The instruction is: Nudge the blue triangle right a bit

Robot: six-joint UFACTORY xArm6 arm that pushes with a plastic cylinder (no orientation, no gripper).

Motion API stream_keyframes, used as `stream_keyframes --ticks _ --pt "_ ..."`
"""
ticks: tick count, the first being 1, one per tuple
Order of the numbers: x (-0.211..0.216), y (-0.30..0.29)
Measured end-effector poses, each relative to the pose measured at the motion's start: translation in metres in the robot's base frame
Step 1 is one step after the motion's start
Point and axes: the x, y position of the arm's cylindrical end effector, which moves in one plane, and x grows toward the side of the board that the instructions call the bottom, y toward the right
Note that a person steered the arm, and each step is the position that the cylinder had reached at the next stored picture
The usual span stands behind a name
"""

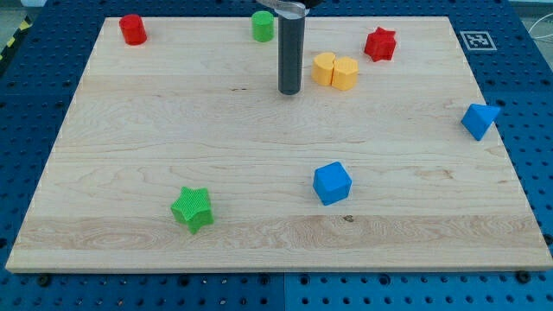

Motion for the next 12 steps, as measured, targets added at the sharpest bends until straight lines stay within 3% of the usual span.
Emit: stream_keyframes --ticks 2,5,12 --pt "0.041 0.016" --pt "0.047 0.034" --pt "0.049 0.161"
